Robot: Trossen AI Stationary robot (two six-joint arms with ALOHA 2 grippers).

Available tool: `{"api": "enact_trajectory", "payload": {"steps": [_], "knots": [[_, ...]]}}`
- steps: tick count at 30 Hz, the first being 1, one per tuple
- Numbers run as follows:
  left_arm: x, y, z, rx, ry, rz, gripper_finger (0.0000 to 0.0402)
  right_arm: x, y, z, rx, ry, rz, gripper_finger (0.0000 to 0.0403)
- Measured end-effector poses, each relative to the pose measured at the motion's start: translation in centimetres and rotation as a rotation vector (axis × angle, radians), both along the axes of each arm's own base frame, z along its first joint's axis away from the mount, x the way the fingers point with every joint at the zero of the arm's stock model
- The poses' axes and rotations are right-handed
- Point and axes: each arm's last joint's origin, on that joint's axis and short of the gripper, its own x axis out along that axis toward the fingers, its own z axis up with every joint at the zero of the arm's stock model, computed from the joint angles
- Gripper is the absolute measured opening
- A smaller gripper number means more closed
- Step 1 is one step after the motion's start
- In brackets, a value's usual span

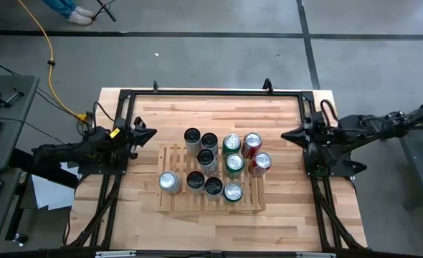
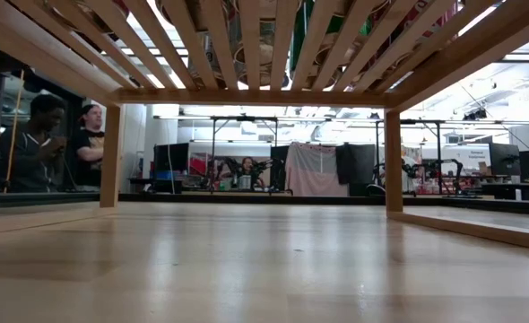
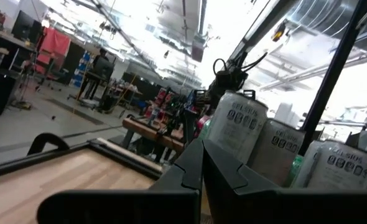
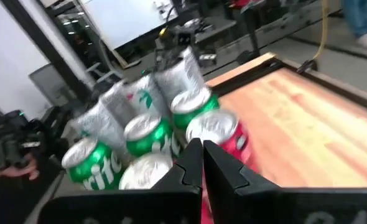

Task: Place canned beverage on shelf
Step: Return to Home Position

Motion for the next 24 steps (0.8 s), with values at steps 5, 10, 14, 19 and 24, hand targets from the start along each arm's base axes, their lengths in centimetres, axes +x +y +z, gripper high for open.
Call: {"api": "enact_trajectory", "payload": {"steps": [5,10,14,19,24], "knots": [[0.1,0.0,-0.3,0.001,0.036,-0.014,0.0001,0.9,0.5,-5.0,0.067,-0.054,0.044,0.0000],[0.2,0.0,-0.5,-0.001,0.050,-0.014,0.0001,1.8,0.9,-9.7,0.077,-0.251,0.084,0.0000],[0.2,0.0,-0.5,-0.001,0.056,-0.014,0.0001,2.1,1.0,-12.4,0.035,-0.301,0.095,0.0000],[0.2,0.0,-0.6,-0.002,0.063,-0.014,0.0001,2.1,1.0,-14.3,-0.015,-0.341,0.095,0.0000],[0.2,0.0,-0.6,-0.002,0.063,-0.014,0.0001,2.0,0.4,-15.0,-0.073,-0.374,0.066,0.0000]]}}
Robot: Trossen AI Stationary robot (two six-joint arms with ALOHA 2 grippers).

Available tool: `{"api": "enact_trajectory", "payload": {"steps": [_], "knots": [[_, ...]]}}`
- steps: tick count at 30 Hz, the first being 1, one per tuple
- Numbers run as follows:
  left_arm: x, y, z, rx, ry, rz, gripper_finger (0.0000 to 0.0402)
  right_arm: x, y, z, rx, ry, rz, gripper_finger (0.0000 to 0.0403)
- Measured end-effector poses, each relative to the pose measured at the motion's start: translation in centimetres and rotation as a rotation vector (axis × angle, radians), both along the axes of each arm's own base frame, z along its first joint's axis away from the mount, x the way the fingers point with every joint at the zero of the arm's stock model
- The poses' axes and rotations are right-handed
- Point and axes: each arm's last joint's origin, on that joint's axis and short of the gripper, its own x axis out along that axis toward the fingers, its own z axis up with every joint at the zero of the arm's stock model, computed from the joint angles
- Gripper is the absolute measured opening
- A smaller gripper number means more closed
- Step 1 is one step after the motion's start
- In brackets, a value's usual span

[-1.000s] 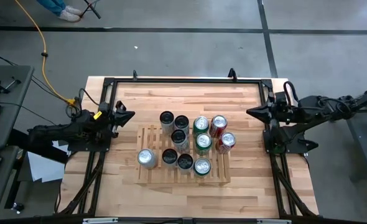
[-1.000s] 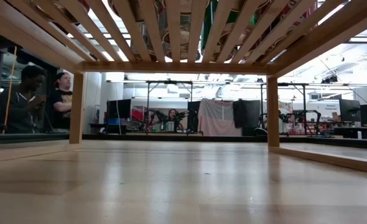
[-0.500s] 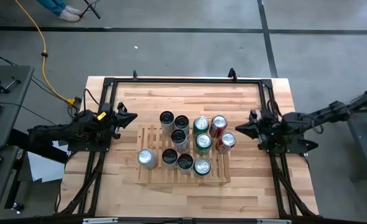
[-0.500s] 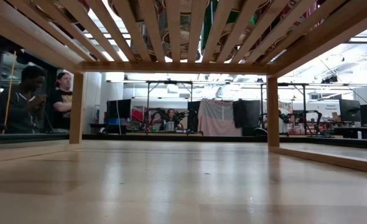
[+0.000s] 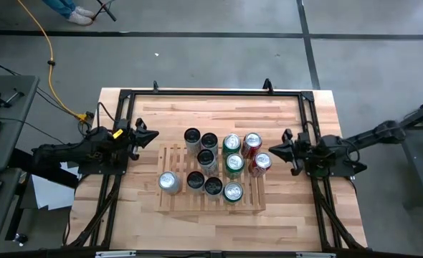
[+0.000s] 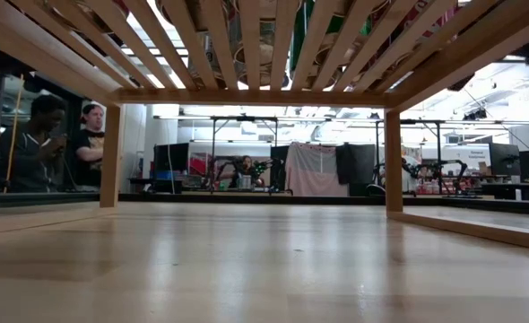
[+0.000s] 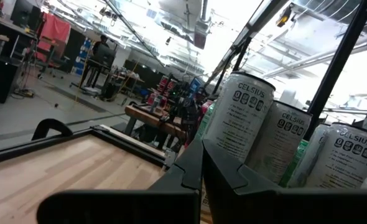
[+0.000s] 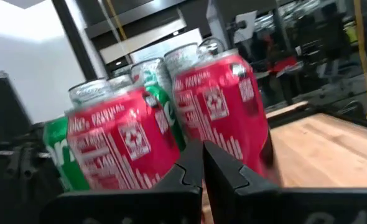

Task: Place canned beverage on shelf
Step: Return to Home Position

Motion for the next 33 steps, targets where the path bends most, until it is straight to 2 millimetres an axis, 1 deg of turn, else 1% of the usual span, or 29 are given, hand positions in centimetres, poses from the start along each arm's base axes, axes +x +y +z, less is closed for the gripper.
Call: {"api": "enact_trajectory", "payload": {"steps": [4,9,14,25,28,31,33], "knots": [[0.0,0.0,0.0,0.000,0.000,0.000,0.0001,-0.1,-0.9,-1.0,0.001,0.008,0.047,0.0000],[0.0,0.0,0.0,0.000,0.000,0.000,0.0000,-0.3,-2.0,-1.3,-0.057,0.011,0.022,0.0000],[0.0,0.0,0.0,0.000,0.000,0.000,0.0001,-0.5,-2.6,-2.4,-0.112,0.124,-0.028,0.0000],[0.0,0.0,0.0,0.000,0.000,0.000,0.0001,-0.8,-2.6,-4.4,-0.176,0.331,-0.012,0.0000],[0.0,0.0,0.0,0.000,0.000,0.000,0.0001,-0.9,-2.8,-4.8,-0.197,0.375,-0.072,0.0000],[0.0,0.0,0.0,0.000,0.000,0.000,0.0001,-1.0,-3.0,-5.1,-0.158,0.414,-0.148,0.0000],[0.0,0.0,0.0,0.000,0.000,0.000,0.0003,-1.0,-3.1,-5.3,-0.138,0.431,-0.164,0.0000]]}}
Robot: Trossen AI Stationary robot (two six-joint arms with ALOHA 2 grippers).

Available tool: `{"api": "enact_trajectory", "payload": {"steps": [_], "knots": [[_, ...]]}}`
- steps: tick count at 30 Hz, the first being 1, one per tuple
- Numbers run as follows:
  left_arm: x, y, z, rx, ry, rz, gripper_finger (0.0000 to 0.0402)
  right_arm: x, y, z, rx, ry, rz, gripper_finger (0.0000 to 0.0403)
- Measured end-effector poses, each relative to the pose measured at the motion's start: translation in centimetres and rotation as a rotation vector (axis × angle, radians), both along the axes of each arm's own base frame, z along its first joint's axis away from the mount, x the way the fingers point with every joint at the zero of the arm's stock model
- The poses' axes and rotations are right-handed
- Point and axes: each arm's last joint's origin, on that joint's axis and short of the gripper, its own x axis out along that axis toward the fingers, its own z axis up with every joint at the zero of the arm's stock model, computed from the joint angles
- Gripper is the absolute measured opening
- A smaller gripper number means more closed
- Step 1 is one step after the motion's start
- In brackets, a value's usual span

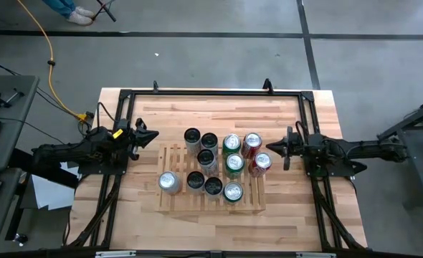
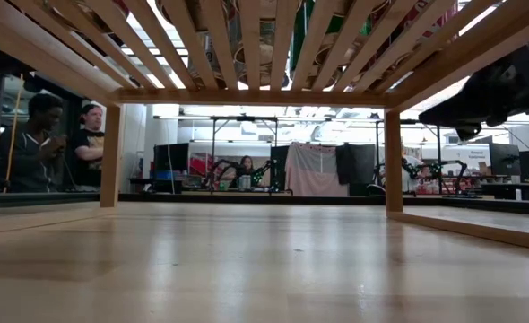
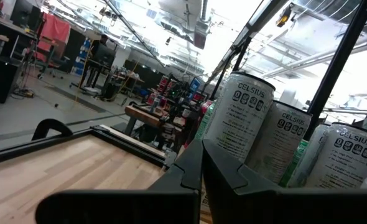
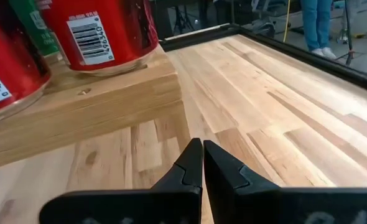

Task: Place canned beverage on shelf
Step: Return to Home Position

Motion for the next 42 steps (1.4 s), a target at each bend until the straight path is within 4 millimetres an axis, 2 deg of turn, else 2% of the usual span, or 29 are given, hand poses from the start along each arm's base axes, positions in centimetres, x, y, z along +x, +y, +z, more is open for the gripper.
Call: {"api": "enact_trajectory", "payload": {"steps": [11,20,24,42], "knots": [[0.0,0.0,0.0,0.000,0.000,0.000,0.0003,0.0,0.0,0.0,0.016,-0.001,-0.003,0.0000],[0.0,0.0,-0.1,-0.001,0.007,0.000,0.0003,-1.3,0.1,1.8,0.019,-0.220,0.008,0.0000],[0.0,0.0,-0.1,-0.001,0.008,0.000,0.0003,-1.3,0.2,2.2,0.020,-0.272,0.016,0.0000],[0.0,-0.8,-0.7,-0.004,0.065,-0.084,0.0003,-1.2,0.5,1.6,0.023,-0.203,0.053,0.0000]]}}
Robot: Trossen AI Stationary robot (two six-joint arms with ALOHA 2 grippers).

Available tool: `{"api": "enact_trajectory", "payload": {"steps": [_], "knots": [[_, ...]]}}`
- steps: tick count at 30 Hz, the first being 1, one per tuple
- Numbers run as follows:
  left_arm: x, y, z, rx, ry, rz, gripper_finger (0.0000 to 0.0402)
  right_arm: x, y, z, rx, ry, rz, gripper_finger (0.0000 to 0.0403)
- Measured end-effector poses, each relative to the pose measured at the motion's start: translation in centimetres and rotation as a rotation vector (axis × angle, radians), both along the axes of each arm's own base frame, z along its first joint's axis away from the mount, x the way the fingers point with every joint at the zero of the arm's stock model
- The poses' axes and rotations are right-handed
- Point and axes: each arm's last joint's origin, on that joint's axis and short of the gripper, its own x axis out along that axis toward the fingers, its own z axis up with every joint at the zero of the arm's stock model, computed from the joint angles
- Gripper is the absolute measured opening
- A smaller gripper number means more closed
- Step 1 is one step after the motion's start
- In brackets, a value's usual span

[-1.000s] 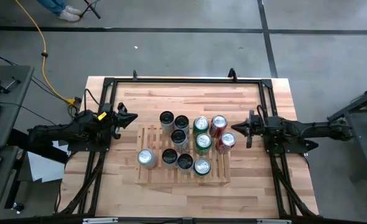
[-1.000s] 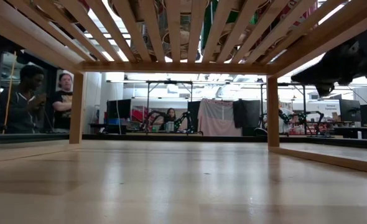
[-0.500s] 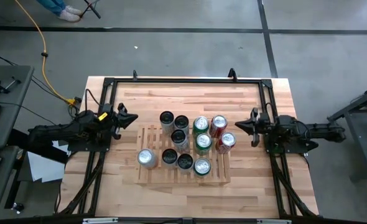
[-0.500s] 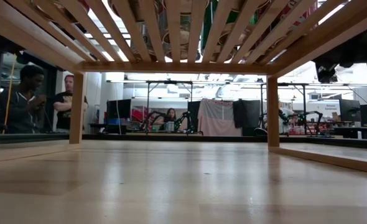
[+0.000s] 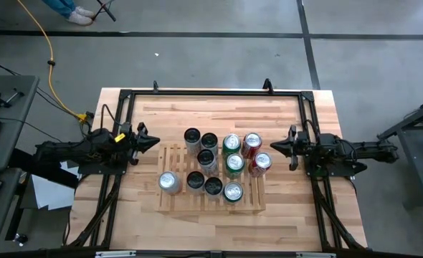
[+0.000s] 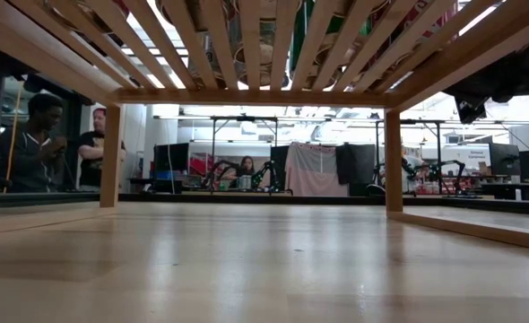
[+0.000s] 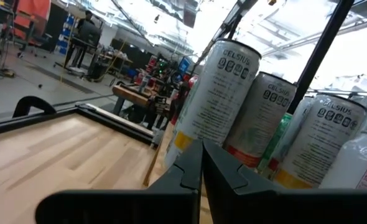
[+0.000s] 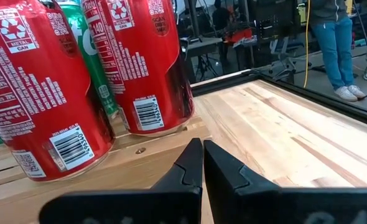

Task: Place canned beverage on shelf
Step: Return to Home Position

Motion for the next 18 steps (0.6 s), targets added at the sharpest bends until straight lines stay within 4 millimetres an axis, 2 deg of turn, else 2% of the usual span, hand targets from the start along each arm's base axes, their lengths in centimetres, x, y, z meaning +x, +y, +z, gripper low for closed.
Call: {"api": "enact_trajectory", "payload": {"steps": [9,14,18], "knots": [[0.0,-0.1,-0.2,0.020,0.027,-0.004,0.0003,0.0,0.0,0.0,0.000,0.002,0.000,0.0000],[0.2,-0.4,-1.1,0.339,0.139,-0.008,0.0003,0.0,0.0,0.0,0.000,0.002,0.000,0.0000],[0.2,-0.8,-1.8,0.426,0.207,-0.041,0.0003,0.0,0.0,0.0,0.000,0.003,0.000,0.0000]]}}
